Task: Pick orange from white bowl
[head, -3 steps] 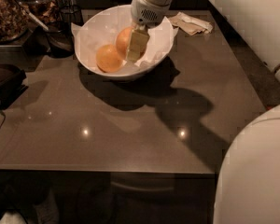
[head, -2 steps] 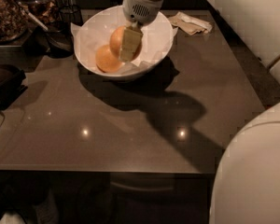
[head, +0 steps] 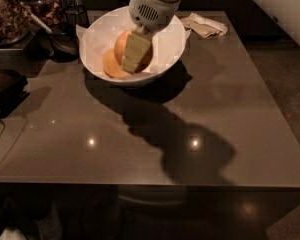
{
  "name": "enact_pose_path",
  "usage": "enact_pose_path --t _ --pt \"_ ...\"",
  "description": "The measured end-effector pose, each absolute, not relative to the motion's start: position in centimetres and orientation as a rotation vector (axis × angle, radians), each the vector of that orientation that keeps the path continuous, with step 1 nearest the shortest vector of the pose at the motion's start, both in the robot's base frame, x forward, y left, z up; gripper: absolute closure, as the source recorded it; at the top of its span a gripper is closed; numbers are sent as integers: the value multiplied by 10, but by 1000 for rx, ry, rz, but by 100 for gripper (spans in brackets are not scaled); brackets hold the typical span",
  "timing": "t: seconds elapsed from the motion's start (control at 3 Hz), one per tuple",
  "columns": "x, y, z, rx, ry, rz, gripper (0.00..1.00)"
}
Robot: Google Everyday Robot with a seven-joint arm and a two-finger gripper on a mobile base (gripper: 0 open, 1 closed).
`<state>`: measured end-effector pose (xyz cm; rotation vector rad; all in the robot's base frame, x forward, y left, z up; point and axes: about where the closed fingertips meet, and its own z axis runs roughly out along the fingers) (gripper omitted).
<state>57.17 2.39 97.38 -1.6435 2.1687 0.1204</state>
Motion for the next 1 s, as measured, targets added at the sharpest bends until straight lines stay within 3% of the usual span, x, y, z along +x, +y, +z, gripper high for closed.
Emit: enact_pose_path --t 1.0 --pt "479 19 984 -1395 2247 12 100"
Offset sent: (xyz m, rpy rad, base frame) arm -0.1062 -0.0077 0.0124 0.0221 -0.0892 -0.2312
